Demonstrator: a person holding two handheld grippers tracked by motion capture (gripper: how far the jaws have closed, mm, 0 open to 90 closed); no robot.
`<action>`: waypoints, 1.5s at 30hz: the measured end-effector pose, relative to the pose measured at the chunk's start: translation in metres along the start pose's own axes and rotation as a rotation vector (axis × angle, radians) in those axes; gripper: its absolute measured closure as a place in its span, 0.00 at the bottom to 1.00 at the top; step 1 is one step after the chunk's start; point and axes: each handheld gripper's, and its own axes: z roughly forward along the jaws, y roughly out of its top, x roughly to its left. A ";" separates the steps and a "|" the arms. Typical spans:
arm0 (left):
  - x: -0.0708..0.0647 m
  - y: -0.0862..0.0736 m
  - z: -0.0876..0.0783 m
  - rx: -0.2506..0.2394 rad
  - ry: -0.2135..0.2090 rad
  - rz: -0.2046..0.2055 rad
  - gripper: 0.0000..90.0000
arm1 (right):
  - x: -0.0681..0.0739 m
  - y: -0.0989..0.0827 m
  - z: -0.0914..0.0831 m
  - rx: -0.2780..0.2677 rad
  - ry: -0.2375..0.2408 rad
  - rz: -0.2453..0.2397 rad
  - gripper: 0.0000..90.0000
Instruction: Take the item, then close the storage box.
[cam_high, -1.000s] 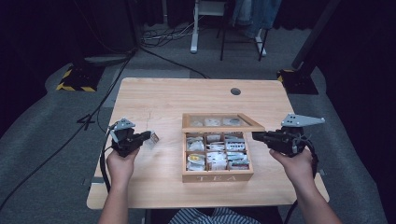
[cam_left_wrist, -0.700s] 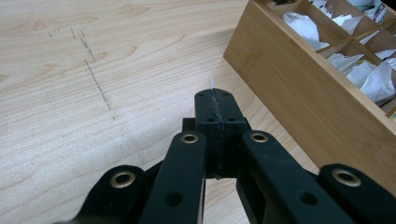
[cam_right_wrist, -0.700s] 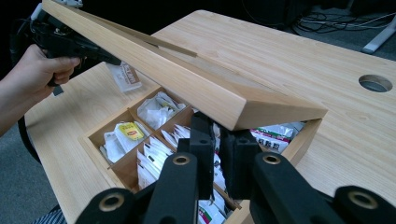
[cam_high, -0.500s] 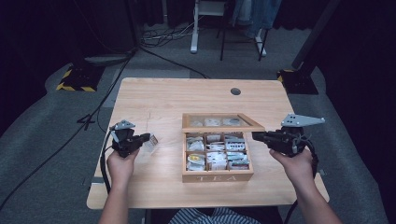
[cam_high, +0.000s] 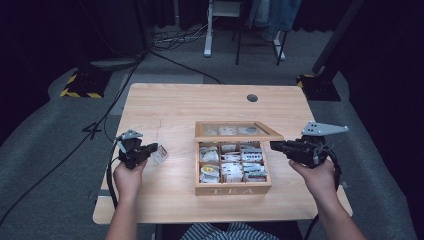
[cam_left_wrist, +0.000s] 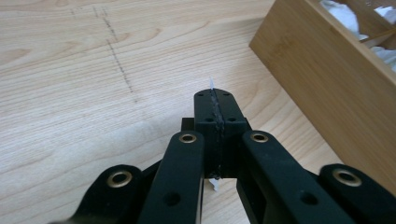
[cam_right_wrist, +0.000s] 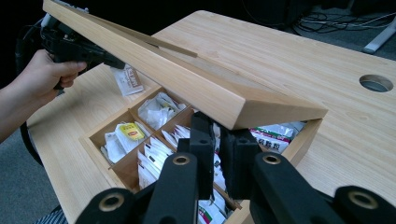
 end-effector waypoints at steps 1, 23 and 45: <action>0.000 0.000 0.000 0.000 0.000 0.000 0.94 | 0.000 0.000 0.000 0.000 0.000 0.000 0.93; -0.028 0.002 -0.032 -0.028 0.059 0.071 0.51 | -0.002 0.000 -0.001 0.001 0.006 0.004 0.93; -0.072 -0.055 -0.024 0.187 -0.006 0.295 0.49 | -0.001 -0.002 -0.001 0.018 0.002 0.006 0.91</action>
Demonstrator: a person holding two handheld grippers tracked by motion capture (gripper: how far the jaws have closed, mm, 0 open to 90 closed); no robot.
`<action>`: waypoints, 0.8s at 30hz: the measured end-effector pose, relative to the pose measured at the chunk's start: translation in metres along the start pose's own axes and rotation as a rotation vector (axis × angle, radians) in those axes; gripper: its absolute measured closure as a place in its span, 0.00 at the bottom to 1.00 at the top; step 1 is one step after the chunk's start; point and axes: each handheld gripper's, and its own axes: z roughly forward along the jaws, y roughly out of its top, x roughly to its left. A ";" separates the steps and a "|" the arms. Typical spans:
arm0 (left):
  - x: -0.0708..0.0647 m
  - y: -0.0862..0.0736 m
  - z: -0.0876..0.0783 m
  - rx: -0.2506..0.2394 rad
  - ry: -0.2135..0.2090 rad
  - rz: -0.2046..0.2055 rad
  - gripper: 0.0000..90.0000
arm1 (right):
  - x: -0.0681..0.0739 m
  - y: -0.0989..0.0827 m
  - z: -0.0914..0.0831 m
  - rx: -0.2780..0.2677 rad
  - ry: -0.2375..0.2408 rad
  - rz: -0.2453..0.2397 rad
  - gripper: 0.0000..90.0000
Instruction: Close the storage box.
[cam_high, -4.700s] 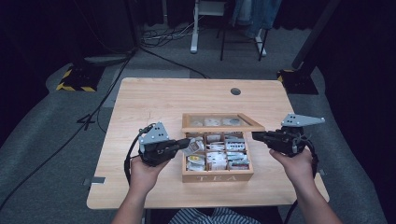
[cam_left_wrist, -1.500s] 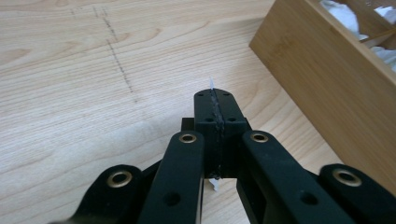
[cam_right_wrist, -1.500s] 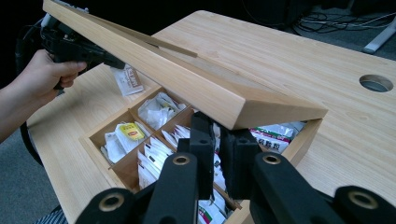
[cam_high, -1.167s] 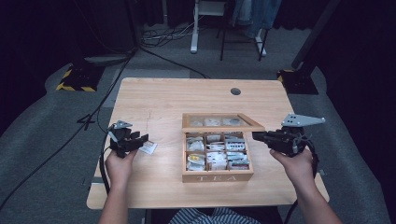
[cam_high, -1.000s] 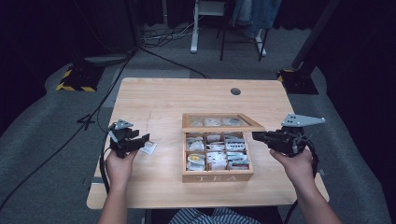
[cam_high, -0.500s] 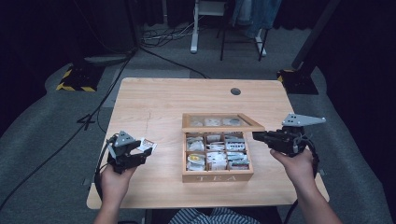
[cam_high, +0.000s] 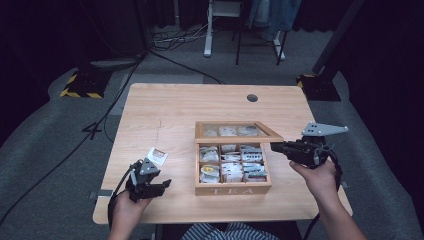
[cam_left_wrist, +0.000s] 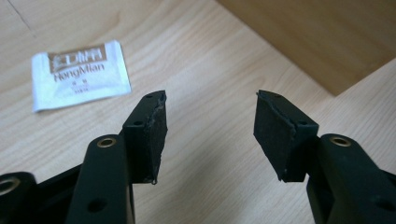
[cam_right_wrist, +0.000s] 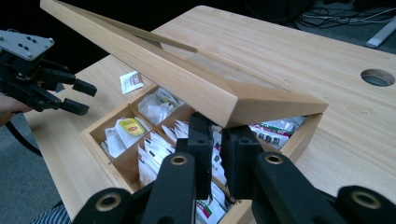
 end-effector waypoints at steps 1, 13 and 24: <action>0.002 -0.002 0.003 0.017 -0.010 0.002 0.48 | -0.001 -0.001 0.000 0.006 0.000 0.001 0.91; 0.004 -0.008 0.022 0.077 -0.045 0.018 0.45 | -0.001 -0.007 -0.001 0.032 -0.003 0.009 0.90; 0.001 -0.013 0.027 0.018 -0.014 0.057 0.36 | -0.004 -0.011 -0.002 0.055 0.009 0.026 0.89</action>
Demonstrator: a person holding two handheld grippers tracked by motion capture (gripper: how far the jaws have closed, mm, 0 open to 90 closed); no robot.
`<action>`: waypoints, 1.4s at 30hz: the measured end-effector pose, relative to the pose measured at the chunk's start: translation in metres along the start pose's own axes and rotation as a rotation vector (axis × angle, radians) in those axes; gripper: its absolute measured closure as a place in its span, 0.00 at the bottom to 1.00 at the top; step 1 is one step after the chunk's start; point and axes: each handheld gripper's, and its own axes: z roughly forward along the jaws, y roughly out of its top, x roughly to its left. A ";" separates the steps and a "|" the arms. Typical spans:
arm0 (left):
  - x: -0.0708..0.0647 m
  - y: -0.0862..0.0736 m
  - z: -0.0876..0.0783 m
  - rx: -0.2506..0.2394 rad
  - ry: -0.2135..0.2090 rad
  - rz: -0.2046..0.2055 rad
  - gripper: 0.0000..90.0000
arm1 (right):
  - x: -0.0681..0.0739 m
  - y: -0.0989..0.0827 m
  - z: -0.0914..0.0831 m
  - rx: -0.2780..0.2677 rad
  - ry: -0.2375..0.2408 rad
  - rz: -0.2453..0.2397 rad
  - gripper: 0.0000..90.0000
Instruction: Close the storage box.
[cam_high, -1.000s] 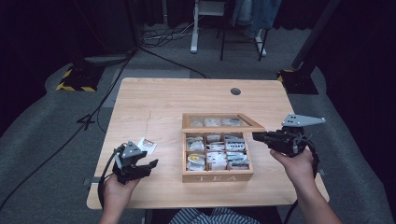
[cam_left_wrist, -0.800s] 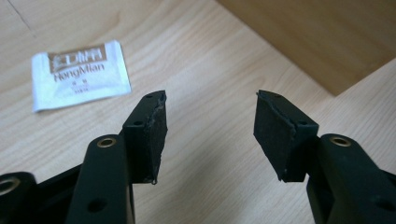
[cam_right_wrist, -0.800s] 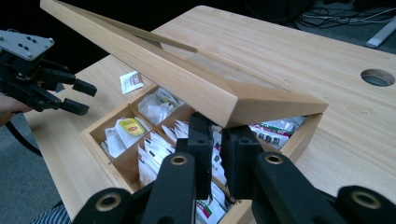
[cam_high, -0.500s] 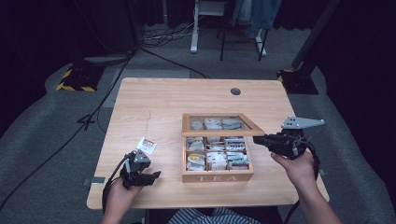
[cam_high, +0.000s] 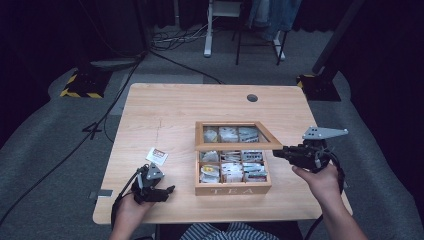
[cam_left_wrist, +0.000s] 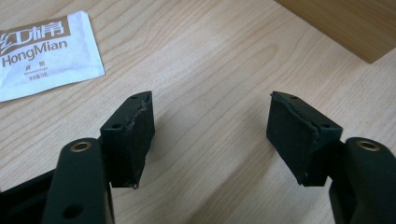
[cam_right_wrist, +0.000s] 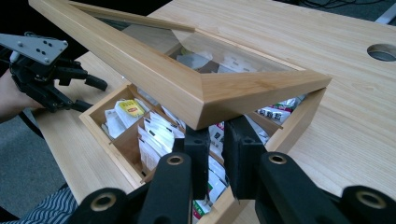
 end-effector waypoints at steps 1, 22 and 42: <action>0.000 -0.001 0.000 -0.012 0.004 0.006 0.36 | 0.000 0.000 0.000 0.004 -0.005 -0.001 0.89; 0.003 -0.009 0.005 -0.100 -0.005 0.017 0.35 | 0.007 -0.003 -0.002 0.063 -0.035 -0.027 0.83; 0.003 -0.008 0.005 -0.096 0.003 0.012 0.34 | 0.022 -0.010 0.005 0.235 -0.055 -0.089 0.77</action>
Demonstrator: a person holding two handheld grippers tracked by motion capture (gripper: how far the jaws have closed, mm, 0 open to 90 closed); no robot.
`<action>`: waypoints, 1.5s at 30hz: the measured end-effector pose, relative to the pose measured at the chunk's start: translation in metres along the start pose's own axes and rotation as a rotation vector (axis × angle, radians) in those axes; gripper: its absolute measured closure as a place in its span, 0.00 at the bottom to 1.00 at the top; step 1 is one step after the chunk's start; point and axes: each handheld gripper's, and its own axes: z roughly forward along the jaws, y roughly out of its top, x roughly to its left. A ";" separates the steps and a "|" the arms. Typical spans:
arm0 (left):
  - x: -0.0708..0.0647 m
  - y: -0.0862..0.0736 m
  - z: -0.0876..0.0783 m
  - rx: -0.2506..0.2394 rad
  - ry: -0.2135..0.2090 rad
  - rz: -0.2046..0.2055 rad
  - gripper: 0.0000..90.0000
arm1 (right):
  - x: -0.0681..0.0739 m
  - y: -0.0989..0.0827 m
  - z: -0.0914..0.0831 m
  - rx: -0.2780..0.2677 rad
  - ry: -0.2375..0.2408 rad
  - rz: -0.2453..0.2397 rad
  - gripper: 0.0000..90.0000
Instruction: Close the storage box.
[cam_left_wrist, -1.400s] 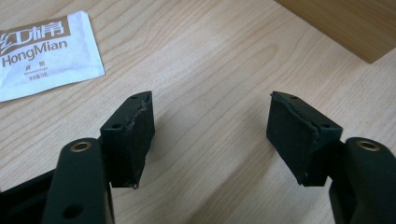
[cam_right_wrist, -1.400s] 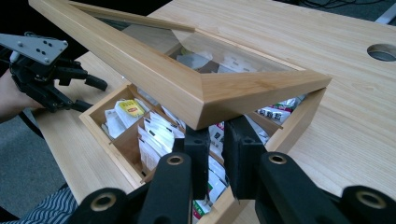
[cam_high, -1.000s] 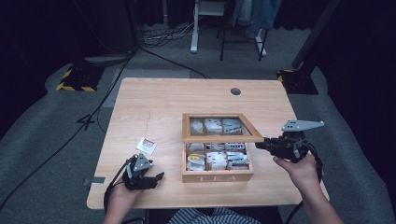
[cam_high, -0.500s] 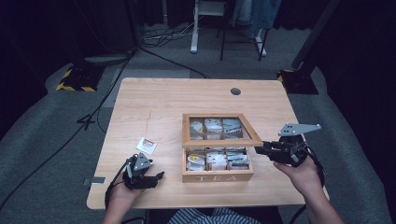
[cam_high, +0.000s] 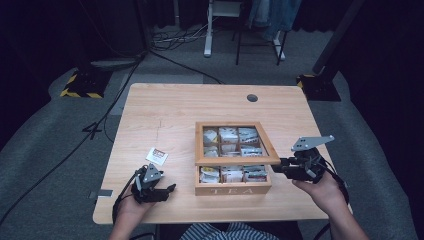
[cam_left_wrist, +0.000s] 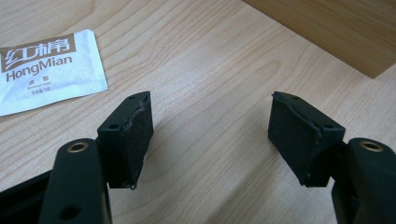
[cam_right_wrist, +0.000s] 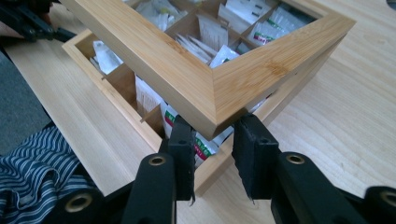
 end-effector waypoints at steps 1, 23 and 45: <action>0.000 0.000 0.000 -0.001 0.009 -0.009 0.32 | 0.001 0.000 0.001 0.014 -0.004 -0.005 0.77; 0.001 0.000 0.000 0.003 0.017 -0.020 0.30 | 0.006 -0.004 0.020 0.175 0.018 -0.053 0.73; 0.001 0.000 0.001 0.003 0.016 -0.021 0.30 | 0.005 -0.008 0.034 0.269 0.046 -0.063 0.68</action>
